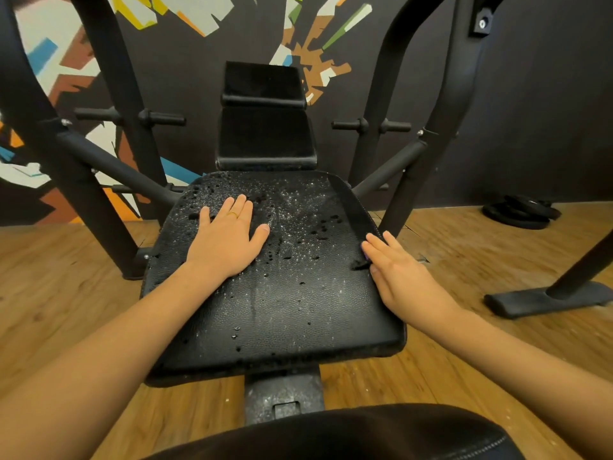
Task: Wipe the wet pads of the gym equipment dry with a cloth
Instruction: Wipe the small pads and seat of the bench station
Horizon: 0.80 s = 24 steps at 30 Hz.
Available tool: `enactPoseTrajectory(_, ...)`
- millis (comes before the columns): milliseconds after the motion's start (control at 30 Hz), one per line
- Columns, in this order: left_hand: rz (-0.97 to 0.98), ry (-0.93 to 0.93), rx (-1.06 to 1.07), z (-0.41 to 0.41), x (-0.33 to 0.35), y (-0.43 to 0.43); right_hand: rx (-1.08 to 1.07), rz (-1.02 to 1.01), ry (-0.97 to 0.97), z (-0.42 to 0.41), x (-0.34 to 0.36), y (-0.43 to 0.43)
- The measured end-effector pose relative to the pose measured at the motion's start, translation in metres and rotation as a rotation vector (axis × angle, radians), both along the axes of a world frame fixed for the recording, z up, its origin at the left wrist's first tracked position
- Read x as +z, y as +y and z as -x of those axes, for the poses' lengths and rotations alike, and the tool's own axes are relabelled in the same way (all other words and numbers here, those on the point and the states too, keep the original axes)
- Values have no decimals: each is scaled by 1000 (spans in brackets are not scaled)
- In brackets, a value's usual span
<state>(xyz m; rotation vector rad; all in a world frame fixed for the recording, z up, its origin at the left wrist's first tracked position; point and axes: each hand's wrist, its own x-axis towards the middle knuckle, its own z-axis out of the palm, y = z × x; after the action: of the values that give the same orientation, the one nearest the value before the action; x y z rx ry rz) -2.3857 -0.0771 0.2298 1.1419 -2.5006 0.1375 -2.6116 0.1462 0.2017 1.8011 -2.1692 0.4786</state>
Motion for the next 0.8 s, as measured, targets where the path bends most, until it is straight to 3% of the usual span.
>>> enactPoseTrajectory(434, -6, 14, -17, -2, 0, 0, 33, -32, 80, -21, -31, 54)
enactPoseTrajectory(801, -4, 15, -11, -2, 3, -1, 19, 0, 49, -11, -14, 28)
